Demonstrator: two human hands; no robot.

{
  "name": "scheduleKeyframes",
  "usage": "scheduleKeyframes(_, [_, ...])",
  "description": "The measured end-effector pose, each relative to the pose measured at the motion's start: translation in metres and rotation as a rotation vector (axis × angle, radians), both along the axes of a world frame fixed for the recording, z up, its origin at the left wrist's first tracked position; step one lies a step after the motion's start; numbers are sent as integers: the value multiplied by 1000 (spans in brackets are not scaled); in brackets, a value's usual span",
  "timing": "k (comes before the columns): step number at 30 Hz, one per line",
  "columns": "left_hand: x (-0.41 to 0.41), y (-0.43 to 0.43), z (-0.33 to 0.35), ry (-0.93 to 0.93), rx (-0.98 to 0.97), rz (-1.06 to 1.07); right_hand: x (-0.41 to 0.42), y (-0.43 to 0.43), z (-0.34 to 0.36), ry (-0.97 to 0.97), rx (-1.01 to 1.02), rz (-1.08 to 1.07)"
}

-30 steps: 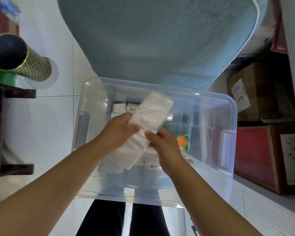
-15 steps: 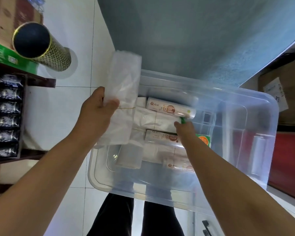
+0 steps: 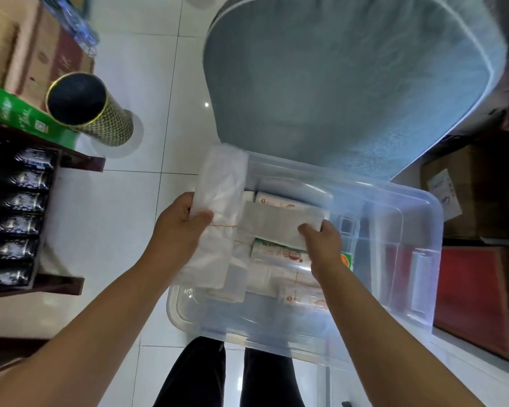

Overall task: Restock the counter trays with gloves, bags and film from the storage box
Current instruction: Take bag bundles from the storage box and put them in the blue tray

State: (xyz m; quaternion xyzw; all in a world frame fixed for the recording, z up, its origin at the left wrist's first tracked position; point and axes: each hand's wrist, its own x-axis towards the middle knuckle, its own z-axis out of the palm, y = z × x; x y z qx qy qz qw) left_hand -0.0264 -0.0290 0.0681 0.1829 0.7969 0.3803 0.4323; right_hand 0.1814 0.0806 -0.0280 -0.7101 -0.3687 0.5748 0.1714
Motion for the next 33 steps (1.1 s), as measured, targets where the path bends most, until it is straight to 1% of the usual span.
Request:
scheduleKeyframes(4, [10,-4,25,-64,1,2,20,-10,69,-116,330,206])
scheduleKeyframes(6, [13,-3,42,-90,13,2,31,-16,111,-188,488,270])
scheduleKeyframes(12, [34,4,93,-187,35,-71,32,-62,221,-420,1012,317])
scheduleKeyframes(14, [44,6,112,-264,65,-104,28,-82,242,-491,1162,408])
scheduleKeyframes(15, [50,6,122,-316,91,-109,29,-92,248,-510,1242,489])
scheduleKeyframes(17, [60,6,141,-424,132,-125,33,-112,254,-539,1415,636])
scheduleKeyframes(19, [70,3,158,-538,174,-150,38,-130,258,-576,1529,726])
scheduleKeyframes(22, [86,-2,175,-686,208,-153,47,-147,270,-648,1608,782])
scheduleKeyframes(25, [107,-5,188,-870,165,-150,67,-158,282,-792,1664,824])
scheduleKeyframes(26, [114,-6,190,-891,166,-189,75,-162,285,-826,1672,843])
scheduleKeyframes(28, [131,-9,194,-848,206,-289,89,-170,295,-878,1649,882])
scheduleKeyframes(31, [155,-11,198,-774,267,-368,115,-188,305,-915,1522,924])
scheduleKeyframes(32, [163,-11,200,-774,282,-389,125,-196,308,-901,1469,888])
scheduleKeyframes(33, [171,-11,203,-781,299,-414,134,-203,312,-883,1426,799])
